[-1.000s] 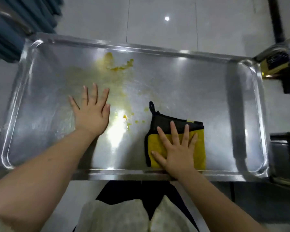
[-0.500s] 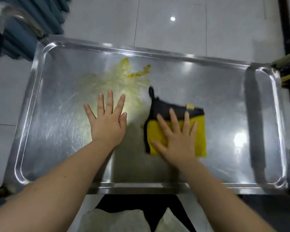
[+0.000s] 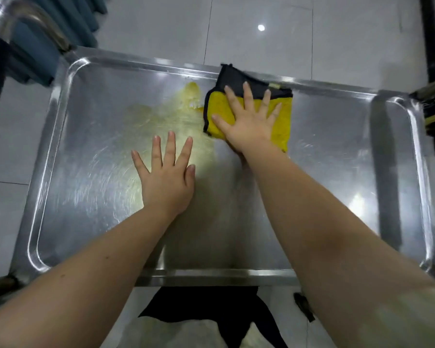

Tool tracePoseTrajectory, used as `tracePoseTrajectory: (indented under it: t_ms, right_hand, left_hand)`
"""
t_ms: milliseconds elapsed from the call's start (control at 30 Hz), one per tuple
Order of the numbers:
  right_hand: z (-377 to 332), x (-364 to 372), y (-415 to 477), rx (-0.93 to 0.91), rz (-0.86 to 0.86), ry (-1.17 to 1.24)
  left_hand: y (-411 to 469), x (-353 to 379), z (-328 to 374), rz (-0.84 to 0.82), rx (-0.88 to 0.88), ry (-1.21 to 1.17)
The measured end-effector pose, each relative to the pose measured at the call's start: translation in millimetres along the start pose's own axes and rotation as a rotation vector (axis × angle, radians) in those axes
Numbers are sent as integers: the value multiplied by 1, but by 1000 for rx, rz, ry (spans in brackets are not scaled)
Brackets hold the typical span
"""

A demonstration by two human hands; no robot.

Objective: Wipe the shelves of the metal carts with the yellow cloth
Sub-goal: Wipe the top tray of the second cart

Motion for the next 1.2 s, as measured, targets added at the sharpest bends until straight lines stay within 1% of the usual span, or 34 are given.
tracePoseTrajectory:
  t_ms: [67,133,200,267,333,400,467,567,633,767,833,867,933,1000,1067,1133,1167,1200]
  right_hand:
    - [1,12,-57,-112,35,-25]
    - [10,34,-140,-161,60,-8]
    - [16,64,-229,-195,7,-9]
    - [17,82,-278,-227,-48,-15]
    - [12,81,-258,-247,-47,-23]
    - [-2,58,-194,-230,42,-34]
    - [-19,29,-112,-165,95,-10]
    - [-43,1,-13,-47,56,3]
    - [-53,-5,16,1,30,12]
    - [-45,-5,14,-20,14,20]
    - [-14,-5,10,-32,16,11]
    - [12,-5,7,-12,13,13]
    - [83,-6,-3,79,14,28]
    - [157,-5,-21,224,0,54]
    - [198,-4,-36,371,-2,92]
    - [187,-4,-39,446,18,109]
    - [163,-2,-36,424,28,114]
    - [129,0,-32,354,28,107]
  left_hand:
    - [-4,0,-2,1,-8,4]
    - [-6,0,-3,1,-9,-1]
    - [-8,0,-4,-6,-12,-11]
    - [-11,0,-6,8,-10,-13]
    - [-14,-2,-6,24,4,-12]
    - [-15,-1,-5,28,8,-7]
    - [-14,-1,-8,31,-9,-1]
    - [-11,0,-9,19,-35,-1]
    - [-8,-1,-7,20,-39,-13]
    - [-5,-1,-3,0,-45,-22]
    - [-5,-1,-3,2,-42,-23]
    - [-4,0,-2,5,-39,-25]
    - [-2,0,-1,10,-35,-24]
    - [0,2,2,9,-31,-19]
    - [1,3,4,4,-28,-8]
    - [-1,3,2,11,-29,6]
    - [-1,2,2,15,-27,9]
    - [0,2,2,16,-26,7]
Point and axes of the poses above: each hand's wrist, its own y-axis towards the middle knuckle, its own x-axis out of the palm, z = x × y, the point moved 10 cm from there along y, towards the middle knuckle, and after that the axes turned 2 degrees about x, right-handed, at the moved point
